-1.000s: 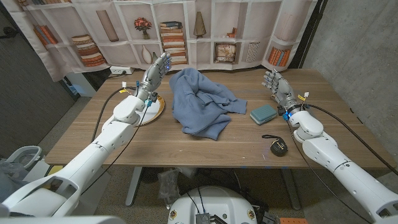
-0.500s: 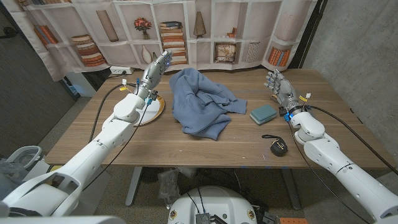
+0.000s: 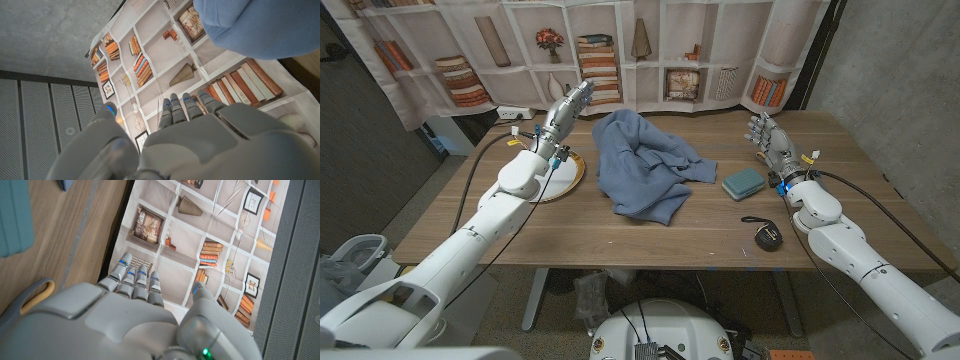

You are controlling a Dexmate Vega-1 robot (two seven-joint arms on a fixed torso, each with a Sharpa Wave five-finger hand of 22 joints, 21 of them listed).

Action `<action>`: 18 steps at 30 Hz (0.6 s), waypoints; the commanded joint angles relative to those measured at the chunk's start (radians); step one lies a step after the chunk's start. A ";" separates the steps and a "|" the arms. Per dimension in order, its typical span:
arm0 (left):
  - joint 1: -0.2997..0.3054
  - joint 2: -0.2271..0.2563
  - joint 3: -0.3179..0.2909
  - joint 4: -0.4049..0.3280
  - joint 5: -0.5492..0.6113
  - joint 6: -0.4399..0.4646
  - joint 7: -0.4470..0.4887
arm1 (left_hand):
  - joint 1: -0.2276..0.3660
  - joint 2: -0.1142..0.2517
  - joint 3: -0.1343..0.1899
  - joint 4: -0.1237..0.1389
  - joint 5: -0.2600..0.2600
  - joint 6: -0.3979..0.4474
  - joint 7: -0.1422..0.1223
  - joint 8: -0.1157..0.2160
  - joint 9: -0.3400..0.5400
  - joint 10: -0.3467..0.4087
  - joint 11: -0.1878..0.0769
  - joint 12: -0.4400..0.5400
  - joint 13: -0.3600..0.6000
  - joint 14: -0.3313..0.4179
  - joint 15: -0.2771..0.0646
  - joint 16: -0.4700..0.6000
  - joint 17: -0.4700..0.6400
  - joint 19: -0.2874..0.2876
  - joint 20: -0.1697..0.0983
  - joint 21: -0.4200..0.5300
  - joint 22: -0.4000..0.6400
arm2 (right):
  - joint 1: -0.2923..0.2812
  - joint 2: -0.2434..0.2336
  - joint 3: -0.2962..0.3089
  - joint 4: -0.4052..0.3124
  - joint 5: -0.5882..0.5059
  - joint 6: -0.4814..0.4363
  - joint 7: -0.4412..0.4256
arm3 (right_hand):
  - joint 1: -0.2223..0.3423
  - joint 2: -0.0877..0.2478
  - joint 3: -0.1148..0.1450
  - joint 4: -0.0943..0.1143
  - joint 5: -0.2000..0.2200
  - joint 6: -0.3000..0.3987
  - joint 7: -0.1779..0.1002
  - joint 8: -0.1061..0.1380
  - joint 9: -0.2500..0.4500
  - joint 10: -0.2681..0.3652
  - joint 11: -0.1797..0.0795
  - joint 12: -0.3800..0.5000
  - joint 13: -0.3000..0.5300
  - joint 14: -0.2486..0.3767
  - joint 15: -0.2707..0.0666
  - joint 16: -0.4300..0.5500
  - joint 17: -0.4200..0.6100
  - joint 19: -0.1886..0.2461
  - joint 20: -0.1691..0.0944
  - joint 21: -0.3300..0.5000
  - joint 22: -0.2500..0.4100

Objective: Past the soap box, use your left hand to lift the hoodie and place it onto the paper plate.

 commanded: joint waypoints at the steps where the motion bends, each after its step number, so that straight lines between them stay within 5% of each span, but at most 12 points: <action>1: 0.015 0.041 -0.003 -0.060 0.104 0.036 0.071 | 0.009 0.000 0.001 -0.004 -0.001 0.011 -0.003 0.003 0.003 0.006 -0.002 0.002 0.004 0.008 0.000 0.000 0.003 0.008 -0.031 0.004 0.005 | 0.001 0.011 -0.005 0.010 -0.005 0.016 -0.001 | 0.003 0.001 0.000 -0.004 0.005 0.011 -0.002 0.003 0.002 0.012 0.001 0.000 0.006 0.011 -0.001 -0.003 0.003 0.010 0.002 -0.008 0.003; 18: 0.033 0.064 -0.011 -0.122 0.225 0.087 0.181 | 0.016 -0.002 -0.001 -0.009 0.002 0.015 -0.006 0.001 0.004 0.007 -0.004 -0.001 0.004 0.009 -0.001 -0.003 0.003 0.007 -0.040 0.001 0.005 | 0.017 0.014 -0.015 0.014 -0.016 0.012 0.002 | 0.004 0.001 -0.001 -0.006 0.005 0.012 -0.002 0.003 0.002 0.014 -0.002 -0.001 0.006 0.015 -0.001 -0.004 0.002 0.015 0.003 -0.014 0.004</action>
